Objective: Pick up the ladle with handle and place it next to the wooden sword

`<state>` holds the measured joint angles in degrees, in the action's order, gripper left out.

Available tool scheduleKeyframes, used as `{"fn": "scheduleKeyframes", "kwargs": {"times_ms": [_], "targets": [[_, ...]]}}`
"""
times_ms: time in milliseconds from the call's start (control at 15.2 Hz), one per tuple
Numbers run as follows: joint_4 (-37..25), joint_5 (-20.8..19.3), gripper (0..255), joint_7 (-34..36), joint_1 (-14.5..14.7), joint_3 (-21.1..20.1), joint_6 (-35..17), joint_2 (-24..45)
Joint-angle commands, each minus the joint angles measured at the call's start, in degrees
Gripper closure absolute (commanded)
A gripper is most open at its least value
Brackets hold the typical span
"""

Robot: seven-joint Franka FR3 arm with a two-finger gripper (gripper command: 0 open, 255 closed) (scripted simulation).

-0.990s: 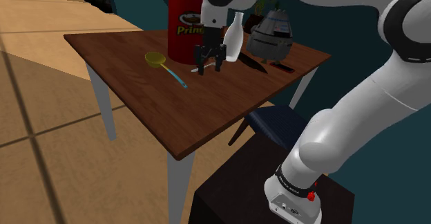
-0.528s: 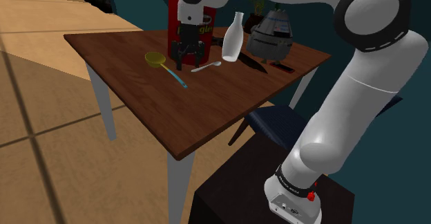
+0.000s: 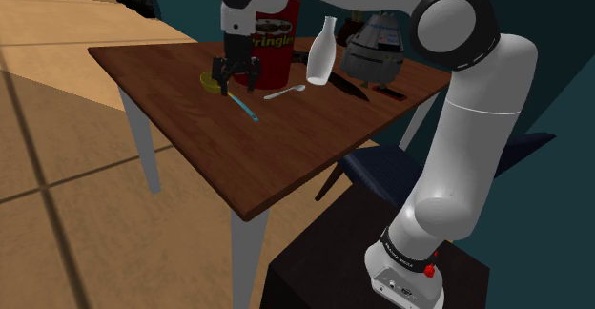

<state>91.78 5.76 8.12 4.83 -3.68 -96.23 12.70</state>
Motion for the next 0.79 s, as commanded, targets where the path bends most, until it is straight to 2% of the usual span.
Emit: {"fn": "scheduleKeyframes", "kwargs": {"times_ms": [0,264,726], "targets": [[1.4,0.0,0,0.0,0.1,-0.1,-1.5,0.1],[4.4,0.1,0,-0.1,0.2,-0.1,-4.3,-0.1],[4.3,0.1,0,-0.1,0.2,-0.1,-4.3,-0.1]]}}
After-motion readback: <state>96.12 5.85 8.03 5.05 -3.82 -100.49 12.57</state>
